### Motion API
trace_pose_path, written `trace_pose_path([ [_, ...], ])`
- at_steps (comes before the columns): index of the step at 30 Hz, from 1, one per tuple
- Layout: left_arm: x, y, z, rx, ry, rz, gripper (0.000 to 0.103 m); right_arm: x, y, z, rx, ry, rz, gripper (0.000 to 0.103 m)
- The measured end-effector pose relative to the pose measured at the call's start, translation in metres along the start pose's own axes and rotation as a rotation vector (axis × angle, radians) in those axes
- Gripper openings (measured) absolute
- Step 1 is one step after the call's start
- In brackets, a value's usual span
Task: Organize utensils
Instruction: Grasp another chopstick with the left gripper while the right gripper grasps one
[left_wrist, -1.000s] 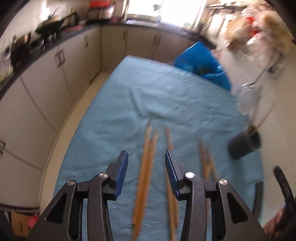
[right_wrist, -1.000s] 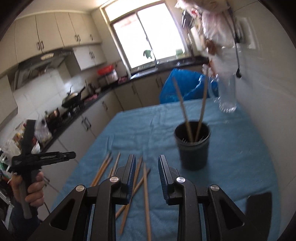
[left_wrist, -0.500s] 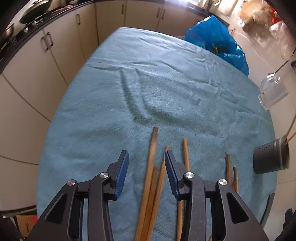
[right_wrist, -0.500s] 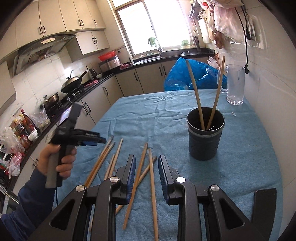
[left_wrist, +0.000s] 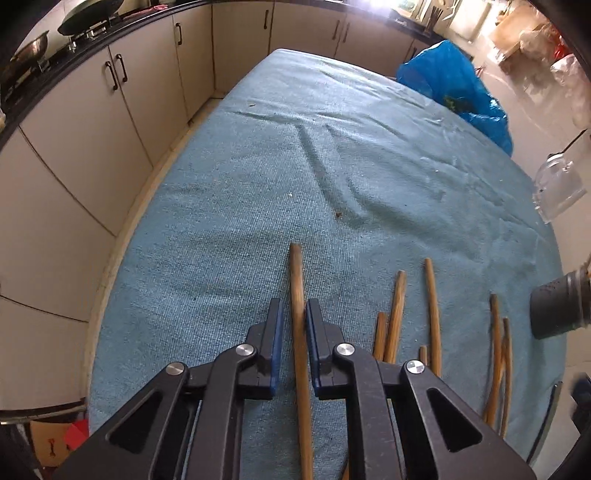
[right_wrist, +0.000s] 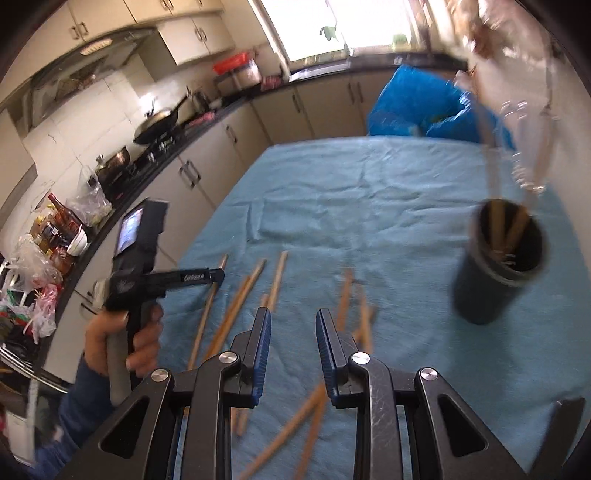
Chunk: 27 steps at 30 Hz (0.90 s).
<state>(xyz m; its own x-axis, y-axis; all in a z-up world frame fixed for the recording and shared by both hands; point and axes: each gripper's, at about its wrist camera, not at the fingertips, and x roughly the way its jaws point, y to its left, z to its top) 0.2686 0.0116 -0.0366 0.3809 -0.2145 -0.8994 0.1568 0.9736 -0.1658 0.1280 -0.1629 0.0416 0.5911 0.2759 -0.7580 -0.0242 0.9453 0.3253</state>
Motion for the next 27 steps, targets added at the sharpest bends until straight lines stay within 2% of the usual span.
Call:
trace_pose_path([
  [4,0.0,0.003,-0.001,0.001,-0.007,0.003,0.013,0.068,0.014,0.029,0.03,0.162,0.011,0.028],
  [9,0.0,0.004,0.0,-0.001,-0.008,-0.01,0.013,0.122,0.021,0.045,0.023,0.229,-0.095,0.028],
  [15,0.0,0.006,-0.001,-0.003,-0.009,-0.037,0.013,0.154,0.023,0.053,0.002,0.284,-0.16,0.028],
  [17,0.0,0.007,-0.001,0.0,-0.011,-0.037,0.013,0.159,0.028,0.054,-0.034,0.273,-0.188,0.028],
  [20,-0.001,0.006,0.0,0.005,-0.01,-0.031,0.013,0.161,0.034,0.052,-0.087,0.266,-0.232,0.008],
  [22,-0.001,0.004,0.0,0.012,-0.011,-0.023,0.008,0.157,0.028,0.051,-0.068,0.265,-0.224,0.006],
  [25,-0.005,0.004,-0.002,0.005,-0.017,-0.026,0.007,0.129,0.014,0.052,0.004,0.199,-0.145,0.006],
  [27,-0.019,0.004,-0.005,0.008,-0.051,-0.043,0.007,0.101,0.012,0.051,0.017,0.133,-0.112,0.006],
])
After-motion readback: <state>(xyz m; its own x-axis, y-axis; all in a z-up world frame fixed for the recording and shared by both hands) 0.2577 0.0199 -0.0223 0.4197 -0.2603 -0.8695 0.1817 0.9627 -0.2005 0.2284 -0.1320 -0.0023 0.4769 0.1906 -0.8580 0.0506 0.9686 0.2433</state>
